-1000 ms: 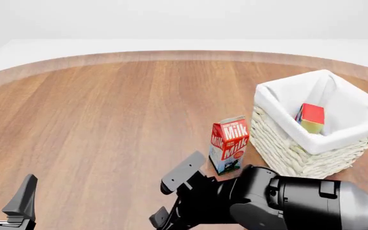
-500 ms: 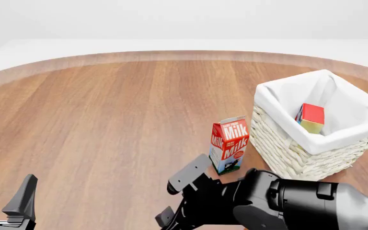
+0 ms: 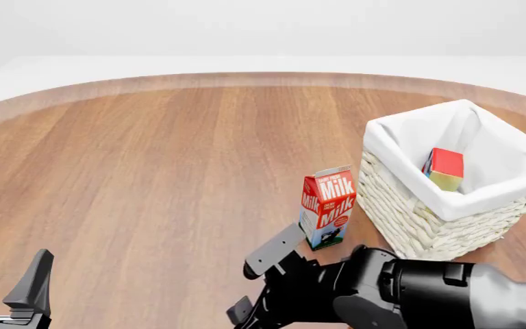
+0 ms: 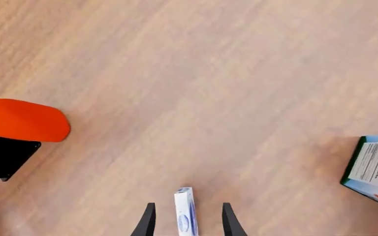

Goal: Pick up the cream cheese box and the butter, and put them in the basket.

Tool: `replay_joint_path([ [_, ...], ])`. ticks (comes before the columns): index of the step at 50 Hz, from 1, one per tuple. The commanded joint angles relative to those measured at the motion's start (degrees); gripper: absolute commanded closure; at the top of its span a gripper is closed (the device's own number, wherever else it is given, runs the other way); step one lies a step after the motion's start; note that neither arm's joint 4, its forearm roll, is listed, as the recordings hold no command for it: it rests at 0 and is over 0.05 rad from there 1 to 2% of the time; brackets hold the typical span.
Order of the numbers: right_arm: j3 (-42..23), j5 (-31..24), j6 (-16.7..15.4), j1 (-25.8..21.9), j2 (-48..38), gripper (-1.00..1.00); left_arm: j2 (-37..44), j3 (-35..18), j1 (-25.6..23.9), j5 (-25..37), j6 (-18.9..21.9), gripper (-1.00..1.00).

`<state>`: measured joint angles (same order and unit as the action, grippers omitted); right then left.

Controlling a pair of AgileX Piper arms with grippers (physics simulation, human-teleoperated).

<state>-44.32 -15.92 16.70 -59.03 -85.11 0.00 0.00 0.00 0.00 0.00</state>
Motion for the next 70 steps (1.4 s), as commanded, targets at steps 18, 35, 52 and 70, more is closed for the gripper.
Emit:
replay_joint_path([
  [18, 1.7, 2.23, 0.14, 1.23, -1.88, -1.0, 0.0, 0.0, 0.0, 0.0, 0.0, -1.0],
  [35, 2.32, 3.5, 0.46, 1.24, -3.0, -1.0, 0.0, 0.0, 0.0, 0.0, 0.0, -1.0],
  [52, 2.72, 4.65, 0.58, 1.24, -3.96, -1.0, 0.0, 0.0, 0.0, 0.0, 0.0, -1.0],
  [70, 2.93, 6.03, 1.8, 0.2, -5.49, -1.0, 0.0, 0.0, 0.0, 0.0, 0.0, -1.0],
])
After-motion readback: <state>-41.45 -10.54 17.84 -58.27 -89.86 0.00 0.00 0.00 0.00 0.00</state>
